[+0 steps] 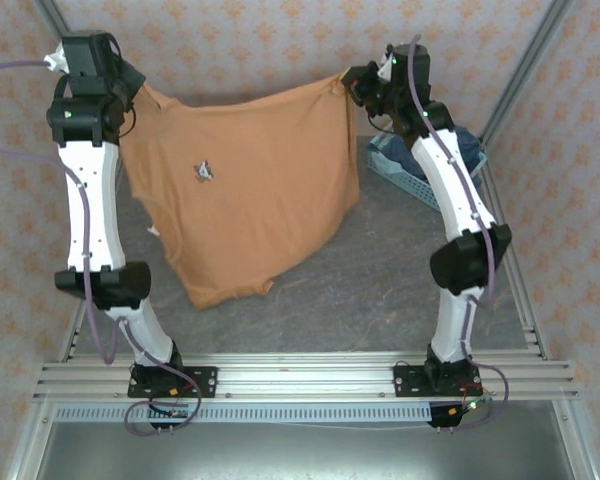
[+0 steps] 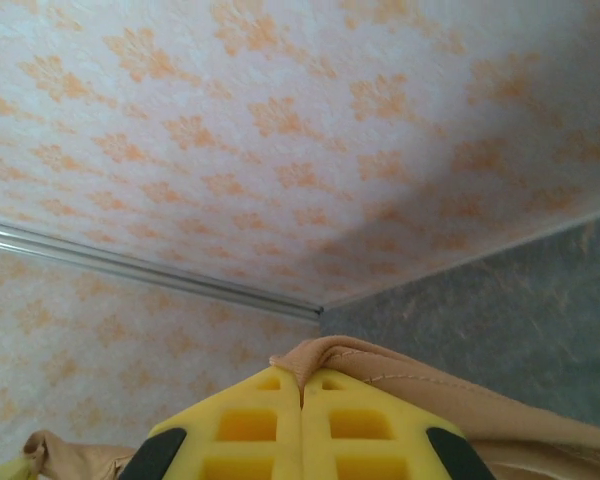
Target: Fold and stack the t-shirts
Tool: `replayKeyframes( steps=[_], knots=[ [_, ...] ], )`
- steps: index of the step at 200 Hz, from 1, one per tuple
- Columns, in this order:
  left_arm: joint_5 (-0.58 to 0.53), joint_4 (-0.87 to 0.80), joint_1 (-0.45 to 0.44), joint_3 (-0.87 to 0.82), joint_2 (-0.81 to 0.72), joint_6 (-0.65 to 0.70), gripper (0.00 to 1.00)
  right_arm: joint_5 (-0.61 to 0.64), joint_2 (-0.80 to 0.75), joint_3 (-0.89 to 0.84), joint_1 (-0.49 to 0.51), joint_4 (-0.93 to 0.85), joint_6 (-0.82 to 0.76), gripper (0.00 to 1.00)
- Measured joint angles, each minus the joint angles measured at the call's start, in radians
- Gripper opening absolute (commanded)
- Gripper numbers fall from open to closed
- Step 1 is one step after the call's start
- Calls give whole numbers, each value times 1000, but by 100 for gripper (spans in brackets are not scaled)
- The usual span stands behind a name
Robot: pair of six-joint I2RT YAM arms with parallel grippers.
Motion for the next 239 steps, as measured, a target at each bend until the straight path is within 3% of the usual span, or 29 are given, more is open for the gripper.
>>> replayKeyframes(
  steps=[28, 54, 75, 92, 113, 152, 176, 190, 209, 239],
  knots=[
    [61, 19, 37, 194, 74, 3, 0, 1, 146, 350, -24, -37, 3, 0],
    [97, 63, 35, 220, -3, 3, 0, 2, 145, 448, -71, -40, 10, 0],
    [115, 69, 23, 154, -124, 8, 0, 9, 125, 450, -103, -100, -16, 0],
    [107, 76, -22, -38, -282, 27, 0, 16, 100, 405, -111, -177, -49, 0],
    [84, 99, -100, -462, -535, 15, 0, 42, 5, 176, -104, -260, -99, 0],
    [115, 135, -140, -1421, -909, -167, 0, 54, -290, -684, -71, -174, -92, 1],
    [199, 156, -160, -1858, -946, -286, 35, 43, -315, -1007, -36, -148, -82, 28],
    [221, 101, -174, -1950, -1004, -331, 45, 43, -319, -1144, -14, -149, -88, 38],
    [214, 50, -185, -1921, -1139, -359, 62, 61, -365, -1266, 0, -158, -89, 44],
    [179, 46, -187, -1818, -1248, -383, 57, 116, -501, -1318, -1, -182, -96, 45]
  ],
)
